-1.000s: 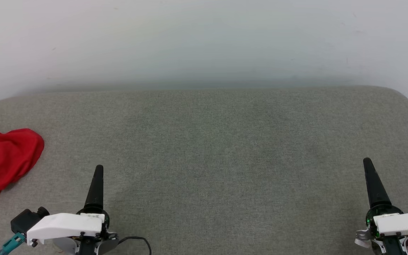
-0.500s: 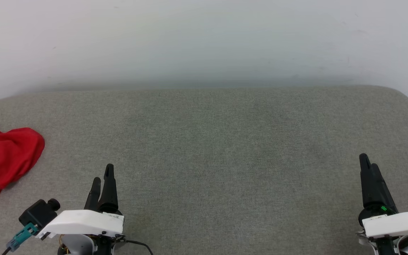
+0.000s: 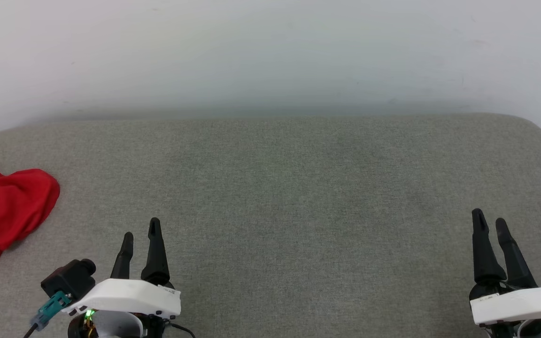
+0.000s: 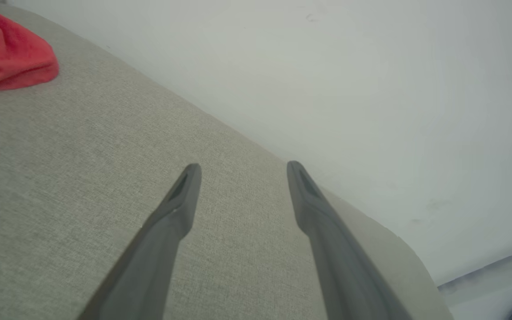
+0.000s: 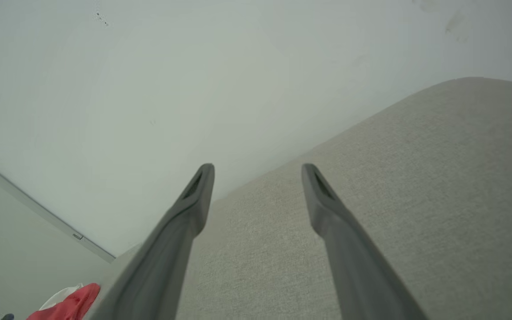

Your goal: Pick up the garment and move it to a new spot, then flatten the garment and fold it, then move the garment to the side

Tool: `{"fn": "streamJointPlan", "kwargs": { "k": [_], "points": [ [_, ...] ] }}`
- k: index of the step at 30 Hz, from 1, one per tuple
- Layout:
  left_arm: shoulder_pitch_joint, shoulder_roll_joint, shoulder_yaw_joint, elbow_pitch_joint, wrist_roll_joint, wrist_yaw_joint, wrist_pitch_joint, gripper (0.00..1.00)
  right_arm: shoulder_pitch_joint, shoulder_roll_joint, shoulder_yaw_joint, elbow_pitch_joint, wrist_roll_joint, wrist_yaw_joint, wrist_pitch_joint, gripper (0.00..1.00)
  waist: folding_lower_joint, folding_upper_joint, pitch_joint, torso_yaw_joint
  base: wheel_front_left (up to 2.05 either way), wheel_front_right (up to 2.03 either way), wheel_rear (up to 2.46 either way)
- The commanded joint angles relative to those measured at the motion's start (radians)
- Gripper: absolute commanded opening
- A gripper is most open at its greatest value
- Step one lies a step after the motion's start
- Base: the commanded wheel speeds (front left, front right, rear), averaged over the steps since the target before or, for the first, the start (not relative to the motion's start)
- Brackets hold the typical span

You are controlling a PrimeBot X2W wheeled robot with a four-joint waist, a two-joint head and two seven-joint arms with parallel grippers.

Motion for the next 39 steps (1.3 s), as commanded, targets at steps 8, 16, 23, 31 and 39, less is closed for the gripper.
{"fn": "streamJointPlan", "kwargs": {
  "k": [8, 16, 23, 31, 39],
  "points": [
    [0.006, 0.018, -0.037, -0.027, 0.113, 0.037, -0.028, 1.0, 0.008, -0.003, -0.003, -0.023, -0.12, 0.0, -0.03, 1.0, 0.0, 0.0, 0.001, -0.002, 0.0, 0.0, 0.0],
    [0.014, 0.03, -0.068, -0.037, 0.198, 0.058, -0.05, 1.0, 0.022, -0.003, -0.002, -0.034, -0.202, 0.0, -0.052, 1.0, 0.0, 0.0, 0.0, -0.001, 0.0, 0.0, 0.0],
    [0.021, 0.036, -0.089, -0.046, 0.268, 0.069, -0.068, 1.0, 0.031, -0.003, 0.003, -0.053, -0.266, 0.0, -0.07, 1.0, 0.0, 0.0, 0.0, -0.001, 0.0, 0.0, 0.0],
    [0.028, 0.039, -0.112, -0.049, 0.345, 0.077, -0.087, 1.0, 0.042, -0.003, 0.009, -0.07, -0.336, 0.0, -0.089, 1.0, 0.0, 0.0, 0.0, 0.0, 0.0, 0.0, 0.0],
    [0.04, 0.037, -0.124, -0.053, 0.41, 0.075, -0.105, 1.0, 0.06, -0.003, 0.013, -0.077, -0.394, 0.0, -0.107, 1.0, 0.0, 0.0, -0.004, 0.002, 0.0, 0.0, 0.0]
  ]
}}
